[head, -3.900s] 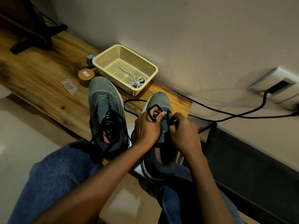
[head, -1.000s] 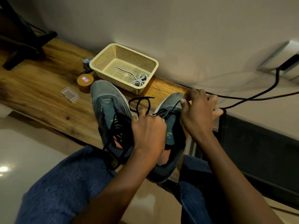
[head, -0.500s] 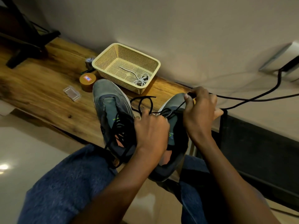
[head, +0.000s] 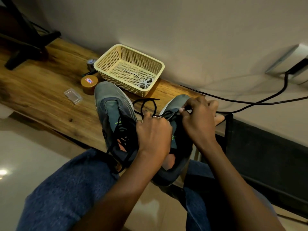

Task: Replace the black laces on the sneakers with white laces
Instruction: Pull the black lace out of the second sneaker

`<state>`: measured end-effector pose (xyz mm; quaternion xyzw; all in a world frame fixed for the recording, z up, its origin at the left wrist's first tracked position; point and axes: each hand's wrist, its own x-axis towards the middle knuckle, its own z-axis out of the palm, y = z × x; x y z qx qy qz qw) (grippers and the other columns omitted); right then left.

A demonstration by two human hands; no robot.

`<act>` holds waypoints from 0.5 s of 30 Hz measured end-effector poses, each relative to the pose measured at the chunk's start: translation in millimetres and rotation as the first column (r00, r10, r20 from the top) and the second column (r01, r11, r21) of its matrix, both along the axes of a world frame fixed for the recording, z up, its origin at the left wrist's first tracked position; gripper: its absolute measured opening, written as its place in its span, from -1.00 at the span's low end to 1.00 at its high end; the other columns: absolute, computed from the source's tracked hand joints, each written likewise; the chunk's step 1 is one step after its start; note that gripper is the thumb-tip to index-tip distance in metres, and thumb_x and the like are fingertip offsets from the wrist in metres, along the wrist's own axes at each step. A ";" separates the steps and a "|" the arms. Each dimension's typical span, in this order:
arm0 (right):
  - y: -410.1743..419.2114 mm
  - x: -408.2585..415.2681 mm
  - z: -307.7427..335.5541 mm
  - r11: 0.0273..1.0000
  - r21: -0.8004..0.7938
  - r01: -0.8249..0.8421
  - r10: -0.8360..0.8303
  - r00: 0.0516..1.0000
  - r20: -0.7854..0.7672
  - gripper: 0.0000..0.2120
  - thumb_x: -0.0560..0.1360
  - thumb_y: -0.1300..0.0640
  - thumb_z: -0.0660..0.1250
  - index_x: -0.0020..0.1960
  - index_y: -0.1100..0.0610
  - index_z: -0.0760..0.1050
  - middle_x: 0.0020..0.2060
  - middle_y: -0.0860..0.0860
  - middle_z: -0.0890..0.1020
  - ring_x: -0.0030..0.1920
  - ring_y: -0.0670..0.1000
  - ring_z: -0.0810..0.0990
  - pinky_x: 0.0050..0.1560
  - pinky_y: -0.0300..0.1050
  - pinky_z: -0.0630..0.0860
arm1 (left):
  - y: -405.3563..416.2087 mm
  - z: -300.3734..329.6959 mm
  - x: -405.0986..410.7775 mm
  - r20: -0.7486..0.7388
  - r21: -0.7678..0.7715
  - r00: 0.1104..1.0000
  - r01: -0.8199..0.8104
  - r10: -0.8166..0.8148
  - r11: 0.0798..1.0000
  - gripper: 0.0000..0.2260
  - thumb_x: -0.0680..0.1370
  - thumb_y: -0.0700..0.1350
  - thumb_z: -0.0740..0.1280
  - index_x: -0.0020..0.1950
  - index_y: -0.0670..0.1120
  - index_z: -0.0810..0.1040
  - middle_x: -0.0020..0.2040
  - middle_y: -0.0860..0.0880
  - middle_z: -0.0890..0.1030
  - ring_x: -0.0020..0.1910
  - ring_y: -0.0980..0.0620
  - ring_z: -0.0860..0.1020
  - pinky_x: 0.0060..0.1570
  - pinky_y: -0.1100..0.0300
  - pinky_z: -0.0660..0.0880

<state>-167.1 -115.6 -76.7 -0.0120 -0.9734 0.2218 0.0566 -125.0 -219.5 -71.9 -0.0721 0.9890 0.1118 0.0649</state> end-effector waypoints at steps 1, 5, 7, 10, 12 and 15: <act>-0.3 -0.2 0.9 1.000 -0.006 0.020 -0.020 0.999 0.048 -0.86 0.55 0.08 0.29 0.06 0.07 0.56 0.15 0.04 0.43 0.21 0.11 0.22 0.21 0.15 0.26 | -0.8 -0.2 -0.1 0.000 0.001 1.000 -0.005 0.005 1.000 -0.66 0.67 -0.02 0.08 -0.02 -0.14 0.59 0.00 -0.10 0.62 0.31 -0.10 0.37 0.03 0.05 0.38; 2.8 -0.5 1.8 0.984 0.159 -0.081 0.024 0.944 0.328 -0.71 0.52 -0.15 0.29 0.15 -0.04 0.55 0.27 0.03 0.32 0.32 0.16 0.14 0.26 0.18 0.21 | -1.5 -0.7 1.0 -0.006 -0.001 1.000 -0.004 0.004 1.000 -0.70 0.66 -0.05 0.11 -0.04 -0.15 0.59 0.00 -0.11 0.61 0.30 -0.08 0.37 0.02 0.07 0.38; 1.3 -0.8 0.1 0.986 0.124 -0.109 0.062 0.940 0.335 -0.74 0.51 -0.16 0.31 0.11 -0.06 0.57 0.26 0.01 0.32 0.32 0.15 0.15 0.25 0.16 0.22 | -0.5 -0.8 1.3 -0.003 -0.008 1.000 0.007 -0.008 1.000 -0.70 0.66 -0.05 0.11 -0.01 -0.15 0.58 0.05 -0.12 0.61 0.34 -0.10 0.34 0.06 0.06 0.38; -2.6 -2.2 -3.5 0.989 0.079 -0.124 0.100 0.962 0.255 -0.83 0.53 -0.06 0.31 0.06 -0.05 0.59 0.24 0.01 0.36 0.29 0.15 0.19 0.26 0.19 0.26 | 0.5 0.0 1.5 -0.003 -0.035 1.000 0.016 -0.016 0.999 -0.72 0.65 -0.05 0.13 0.00 -0.16 0.59 0.06 -0.12 0.61 0.36 -0.11 0.33 0.07 0.05 0.39; -4.5 -0.9 -3.1 0.991 0.105 -0.080 0.065 0.987 0.145 -0.86 0.55 0.00 0.29 0.05 -0.03 0.59 0.25 0.01 0.35 0.27 0.13 0.19 0.20 0.12 0.24 | 0.2 1.0 2.0 -0.003 -0.030 1.000 0.014 -0.014 0.999 -0.72 0.65 -0.04 0.14 -0.01 -0.15 0.59 0.05 -0.10 0.61 0.34 -0.10 0.34 0.05 0.07 0.39; -5.7 1.1 1.5 0.995 0.059 0.079 -0.081 0.996 0.034 -0.84 0.57 0.02 0.25 0.06 0.03 0.56 0.28 0.03 0.33 0.28 0.13 0.18 0.09 0.06 0.14 | -0.2 0.5 1.4 -0.010 -0.030 1.000 0.013 -0.014 0.999 -0.73 0.64 -0.03 0.15 -0.01 -0.14 0.59 0.03 -0.09 0.62 0.33 -0.08 0.34 0.03 0.07 0.38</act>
